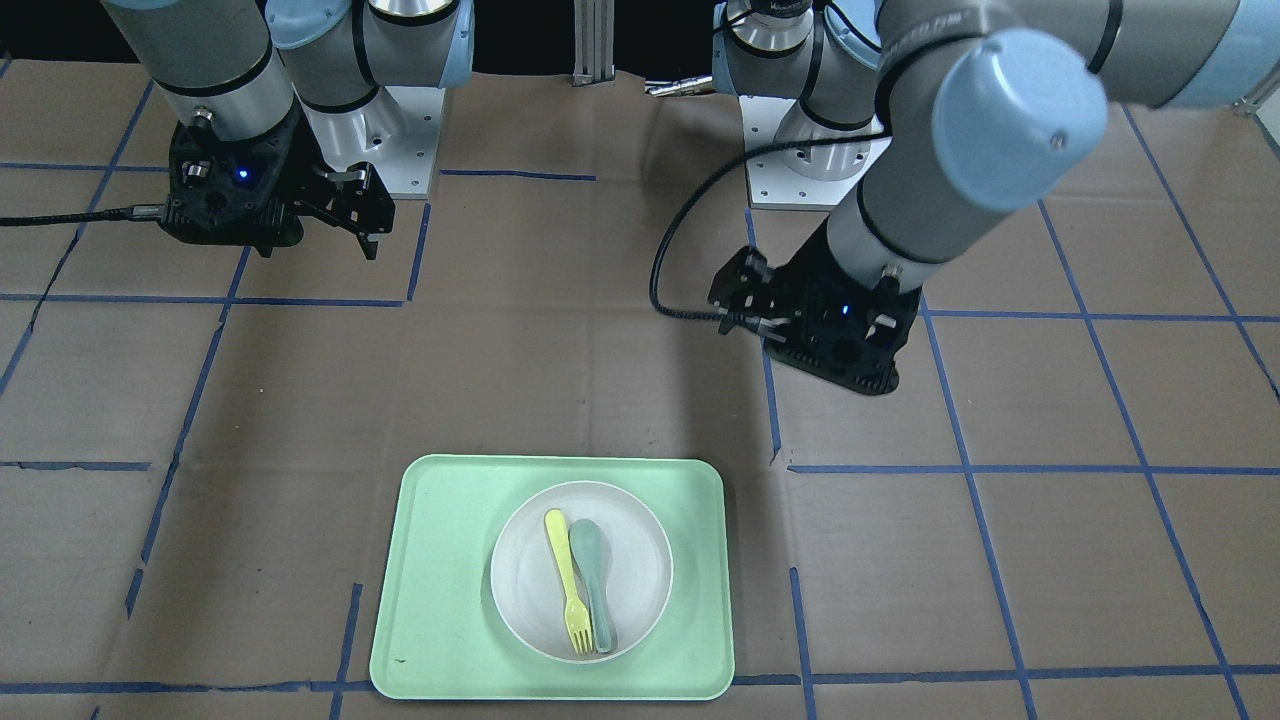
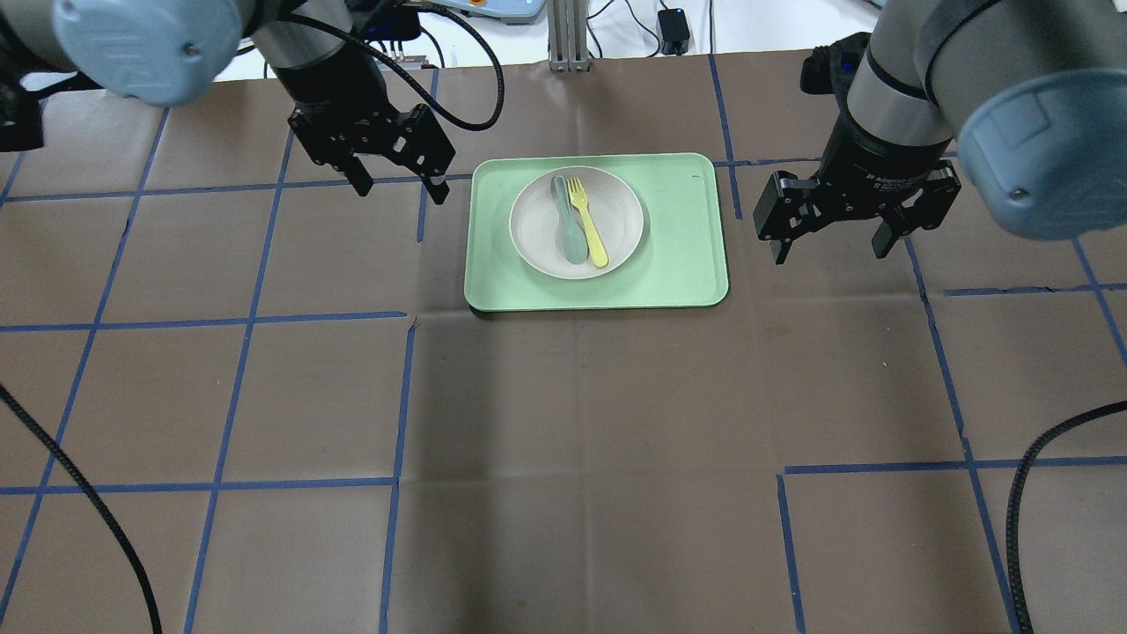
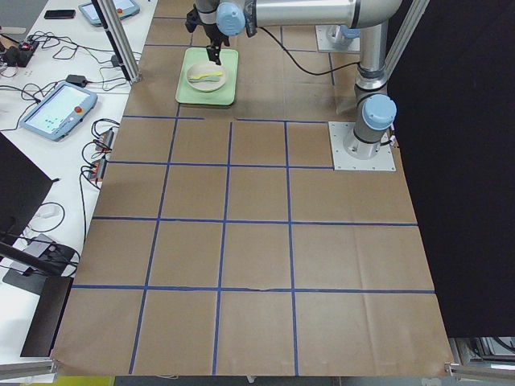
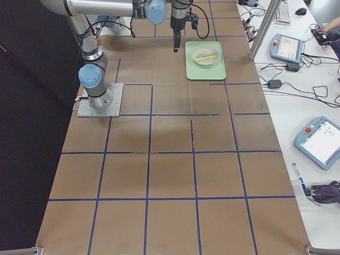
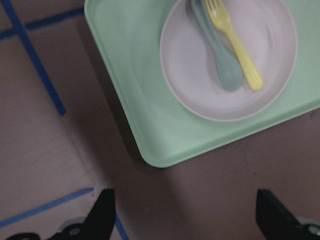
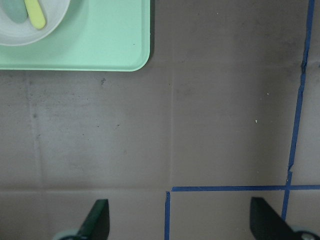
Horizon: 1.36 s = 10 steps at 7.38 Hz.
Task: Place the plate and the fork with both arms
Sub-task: 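Open the left gripper and raise it away from the plate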
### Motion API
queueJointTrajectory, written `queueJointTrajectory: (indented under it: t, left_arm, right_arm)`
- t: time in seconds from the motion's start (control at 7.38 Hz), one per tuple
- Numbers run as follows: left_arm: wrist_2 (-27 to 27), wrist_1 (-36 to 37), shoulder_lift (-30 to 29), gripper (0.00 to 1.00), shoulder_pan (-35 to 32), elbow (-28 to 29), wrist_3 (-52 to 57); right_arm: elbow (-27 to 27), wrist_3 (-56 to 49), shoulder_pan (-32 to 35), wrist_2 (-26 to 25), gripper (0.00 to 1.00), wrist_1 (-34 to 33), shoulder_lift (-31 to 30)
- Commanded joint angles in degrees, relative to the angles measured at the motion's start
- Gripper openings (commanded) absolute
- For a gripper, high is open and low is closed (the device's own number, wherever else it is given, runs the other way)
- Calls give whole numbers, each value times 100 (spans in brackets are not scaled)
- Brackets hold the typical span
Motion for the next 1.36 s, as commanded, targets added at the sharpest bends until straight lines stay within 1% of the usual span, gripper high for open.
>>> queueJointTrajectory:
  t: [0.0,0.14,0.41,0.54,0.68,0.81,0.95,1.08,1.22]
  left_arm:
    - [56,-381,907,100,126,-406,57]
    - [22,-791,1015,100,231,-529,249]
    - [83,-787,1339,100,477,-530,225]
    - [510,-795,1454,100,487,-591,-19]
    - [879,-795,1490,100,487,-601,-735]
    - [883,-787,1386,100,478,-705,-925]
    - [874,-595,1524,100,469,-993,-1248]
    - [909,-62,1613,100,478,-1327,-1469]
    - [901,100,1649,100,478,-1400,-1445]
  right_arm:
    - [0,-14,-2,19,100,-23,5]
    - [-26,-49,-2,-16,100,-23,-3]
    - [-88,-66,-19,27,100,-23,-3]
    - [-166,-67,-19,54,100,-32,5]
    - [-246,-67,-10,19,100,-23,40]
    - [-351,-67,16,62,100,-32,49]
    - [-569,-67,42,54,100,-32,276]
    - [-885,12,103,63,100,3,652]
    - [-1253,73,200,71,100,55,969]
